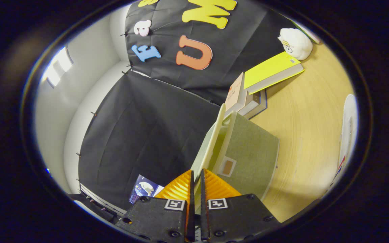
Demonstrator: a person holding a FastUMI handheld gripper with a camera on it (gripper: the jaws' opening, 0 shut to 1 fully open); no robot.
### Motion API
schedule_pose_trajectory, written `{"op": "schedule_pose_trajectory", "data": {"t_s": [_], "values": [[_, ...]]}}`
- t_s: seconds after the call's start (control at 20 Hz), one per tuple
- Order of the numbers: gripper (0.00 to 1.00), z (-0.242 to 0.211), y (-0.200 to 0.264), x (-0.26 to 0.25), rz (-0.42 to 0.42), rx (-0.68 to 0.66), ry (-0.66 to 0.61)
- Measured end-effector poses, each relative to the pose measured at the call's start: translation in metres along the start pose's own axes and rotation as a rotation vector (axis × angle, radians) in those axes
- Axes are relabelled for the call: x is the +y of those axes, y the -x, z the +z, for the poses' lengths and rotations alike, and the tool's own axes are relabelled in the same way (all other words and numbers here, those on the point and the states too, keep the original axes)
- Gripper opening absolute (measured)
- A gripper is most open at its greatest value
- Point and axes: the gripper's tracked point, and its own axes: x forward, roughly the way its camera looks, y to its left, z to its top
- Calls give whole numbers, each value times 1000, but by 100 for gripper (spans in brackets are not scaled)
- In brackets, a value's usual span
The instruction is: Open the storage box then place both shoes into the box .Put the left shoe in first, then the right shoe, with the right side of both shoes facing outward in a uniform manner.
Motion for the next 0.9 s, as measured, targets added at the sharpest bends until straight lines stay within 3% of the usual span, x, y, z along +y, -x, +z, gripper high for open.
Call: {"op": "schedule_pose_trajectory", "data": {"t_s": [0.05,0.45,0.9], "values": [[6,1,1,5,-12,1,11],[5,0,-31,81,-88,3,151],[5,-25,-152,180,-127,60,339]]}}
